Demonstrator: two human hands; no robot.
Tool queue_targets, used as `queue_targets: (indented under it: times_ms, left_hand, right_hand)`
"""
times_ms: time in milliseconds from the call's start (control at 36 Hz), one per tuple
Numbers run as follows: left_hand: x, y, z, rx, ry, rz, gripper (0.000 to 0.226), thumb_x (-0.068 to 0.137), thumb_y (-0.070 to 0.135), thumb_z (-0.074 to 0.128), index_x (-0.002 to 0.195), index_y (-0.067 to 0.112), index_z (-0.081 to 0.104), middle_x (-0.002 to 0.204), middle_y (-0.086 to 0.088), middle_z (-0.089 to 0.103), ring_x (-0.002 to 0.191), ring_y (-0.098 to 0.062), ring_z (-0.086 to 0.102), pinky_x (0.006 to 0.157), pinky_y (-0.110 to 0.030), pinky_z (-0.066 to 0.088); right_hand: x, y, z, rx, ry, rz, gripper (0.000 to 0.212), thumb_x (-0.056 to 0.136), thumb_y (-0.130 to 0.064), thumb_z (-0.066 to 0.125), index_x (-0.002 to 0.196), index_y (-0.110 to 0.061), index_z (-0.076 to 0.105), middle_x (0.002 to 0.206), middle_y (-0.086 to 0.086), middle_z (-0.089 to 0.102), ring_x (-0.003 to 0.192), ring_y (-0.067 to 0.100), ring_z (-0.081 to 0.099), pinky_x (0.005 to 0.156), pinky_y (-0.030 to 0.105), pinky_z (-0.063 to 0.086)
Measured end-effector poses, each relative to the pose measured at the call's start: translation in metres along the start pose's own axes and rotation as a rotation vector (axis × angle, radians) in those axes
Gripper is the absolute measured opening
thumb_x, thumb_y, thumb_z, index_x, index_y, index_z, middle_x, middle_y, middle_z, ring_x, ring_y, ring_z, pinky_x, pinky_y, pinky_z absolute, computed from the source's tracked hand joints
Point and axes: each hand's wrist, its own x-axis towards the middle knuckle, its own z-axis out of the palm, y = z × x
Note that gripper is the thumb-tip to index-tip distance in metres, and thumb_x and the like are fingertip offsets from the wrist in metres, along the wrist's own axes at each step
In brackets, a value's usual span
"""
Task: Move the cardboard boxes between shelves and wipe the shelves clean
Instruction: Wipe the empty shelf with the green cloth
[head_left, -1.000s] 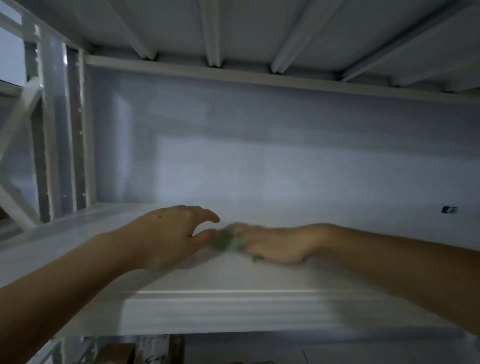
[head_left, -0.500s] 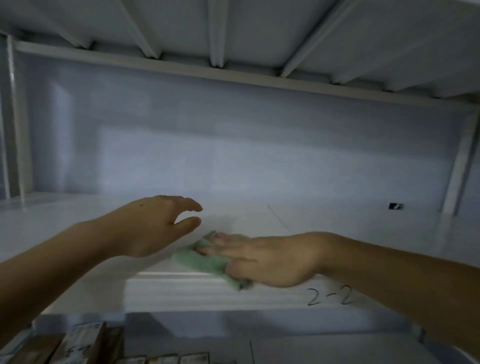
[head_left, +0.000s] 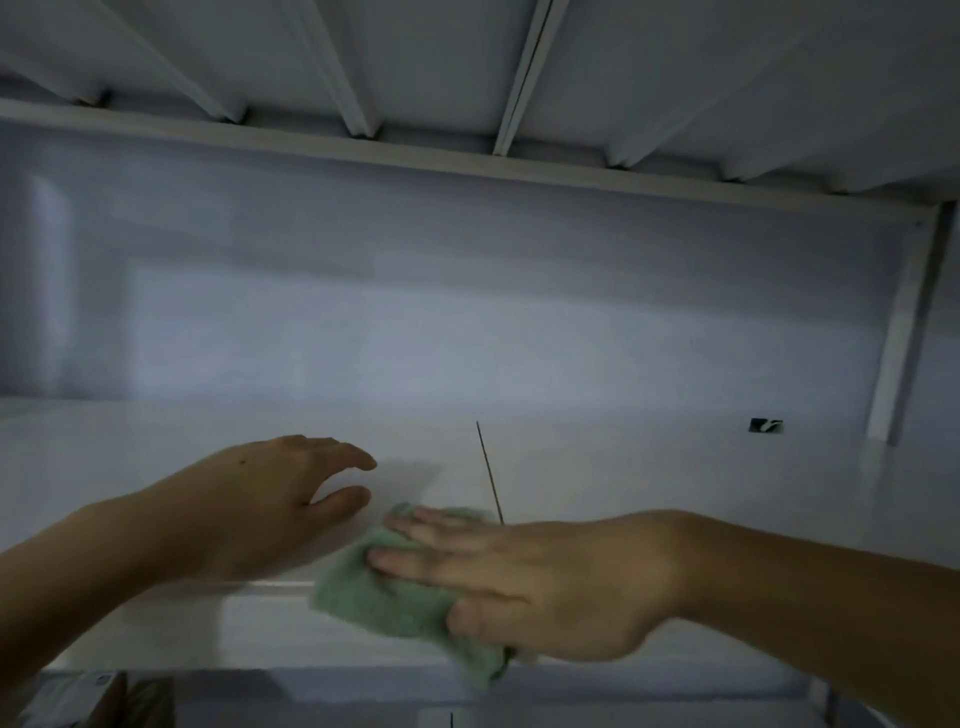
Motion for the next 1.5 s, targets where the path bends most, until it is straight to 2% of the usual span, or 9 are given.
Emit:
queue_targets:
  times_ms: [111, 306, 556, 806, 972, 1111, 1222, 1306, 1500]
  left_hand:
    - [0.007, 0.003, -0.007, 0.017, 0.001, 0.003, 0.093, 0.07, 0.088, -0.004, 0.145, 0.053, 0.036, 0.148, 0.032, 0.041, 0.135, 0.005, 0.041, 0.103, -0.018, 0.031]
    - [0.011, -0.004, -0.009, -0.009, 0.004, 0.002, 0.079, 0.075, 0.081, 0.004, 0.143, 0.056, 0.036, 0.146, 0.037, 0.04, 0.133, 0.011, 0.04, 0.108, -0.016, 0.031]
    - [0.024, -0.007, -0.009, -0.03, 0.032, 0.013, 0.076, 0.076, 0.08, 0.008, 0.14, 0.054, 0.04, 0.144, 0.034, 0.043, 0.132, 0.005, 0.045, 0.103, -0.02, 0.034]
    - [0.015, 0.039, -0.015, -0.033, 0.033, -0.006, 0.065, 0.087, 0.073, 0.018, 0.144, 0.052, 0.04, 0.136, 0.035, 0.043, 0.105, 0.016, 0.048, 0.091, -0.011, 0.033]
    - [0.025, 0.071, -0.009, -0.057, 0.029, 0.017, 0.065, 0.087, 0.07, 0.019, 0.144, 0.049, 0.042, 0.128, 0.034, 0.04, 0.111, 0.009, 0.043, 0.094, -0.018, 0.03]
    - [0.04, 0.099, 0.001, -0.106, 0.045, 0.048, 0.05, 0.097, 0.062, 0.029, 0.142, 0.048, 0.045, 0.117, 0.036, 0.038, 0.105, 0.009, 0.047, 0.086, -0.012, 0.031]
    - [0.039, 0.107, 0.011, -0.151, 0.044, 0.115, 0.06, 0.079, 0.088, 0.014, 0.124, 0.064, 0.046, 0.105, 0.058, 0.037, 0.112, 0.017, 0.048, 0.087, -0.007, 0.033]
    - [0.039, 0.111, 0.014, -0.185, 0.042, 0.126, 0.07, 0.064, 0.101, 0.003, 0.113, 0.072, 0.044, 0.1, 0.061, 0.037, 0.101, 0.021, 0.047, 0.087, -0.007, 0.033]
    - [0.059, 0.173, 0.016, -0.184, 0.002, 0.174, 0.043, 0.097, 0.065, 0.032, 0.137, 0.053, 0.046, 0.11, 0.045, 0.039, 0.09, 0.02, 0.048, 0.083, -0.001, 0.032]
  right_hand:
    - [0.02, 0.047, -0.027, 0.145, 0.08, 0.183, 0.052, 0.113, -0.018, 0.028, 0.162, -0.02, 0.013, 0.156, -0.023, 0.01, 0.149, -0.006, 0.005, 0.108, -0.002, -0.002]
    - [0.074, 0.174, -0.066, 0.161, 0.047, 0.865, 0.076, 0.102, -0.067, 0.016, 0.157, -0.017, 0.031, 0.16, 0.016, 0.035, 0.146, 0.036, 0.037, 0.118, 0.05, 0.026]
    - [0.035, 0.048, -0.018, 0.087, 0.065, 0.149, 0.056, 0.112, -0.023, 0.029, 0.163, -0.021, 0.008, 0.169, -0.011, 0.001, 0.151, -0.004, -0.005, 0.116, 0.006, -0.008]
    - [-0.11, 0.258, -0.026, 0.191, 0.176, 0.902, 0.078, 0.091, -0.084, 0.017, 0.159, -0.048, 0.012, 0.167, -0.002, 0.026, 0.136, 0.021, 0.044, 0.121, 0.045, 0.029]
    - [-0.06, 0.084, -0.004, 0.052, 0.105, 0.307, 0.054, 0.112, -0.017, 0.029, 0.162, -0.019, 0.007, 0.164, -0.015, -0.011, 0.14, -0.016, -0.007, 0.107, -0.001, -0.013]
    - [-0.106, 0.072, 0.014, 0.084, 0.188, 0.238, 0.053, 0.112, -0.016, 0.029, 0.162, -0.022, 0.011, 0.169, -0.006, 0.005, 0.153, 0.0, 0.001, 0.116, 0.006, -0.004]
    - [-0.219, 0.179, 0.016, 0.116, 0.235, 0.656, 0.046, 0.104, -0.063, 0.019, 0.141, -0.047, -0.002, 0.155, -0.021, 0.003, 0.155, 0.007, 0.006, 0.119, 0.016, -0.001]
    - [-0.303, 0.253, 0.03, 0.116, 0.266, 0.878, 0.087, 0.073, -0.099, 0.017, 0.148, -0.056, 0.007, 0.165, -0.017, 0.008, 0.155, 0.016, 0.017, 0.128, 0.038, 0.008]
    - [-0.175, 0.132, 0.02, 0.065, 0.215, 0.623, 0.05, 0.113, -0.02, 0.025, 0.161, -0.013, 0.017, 0.167, -0.002, 0.012, 0.154, 0.015, 0.011, 0.111, 0.003, -0.009]
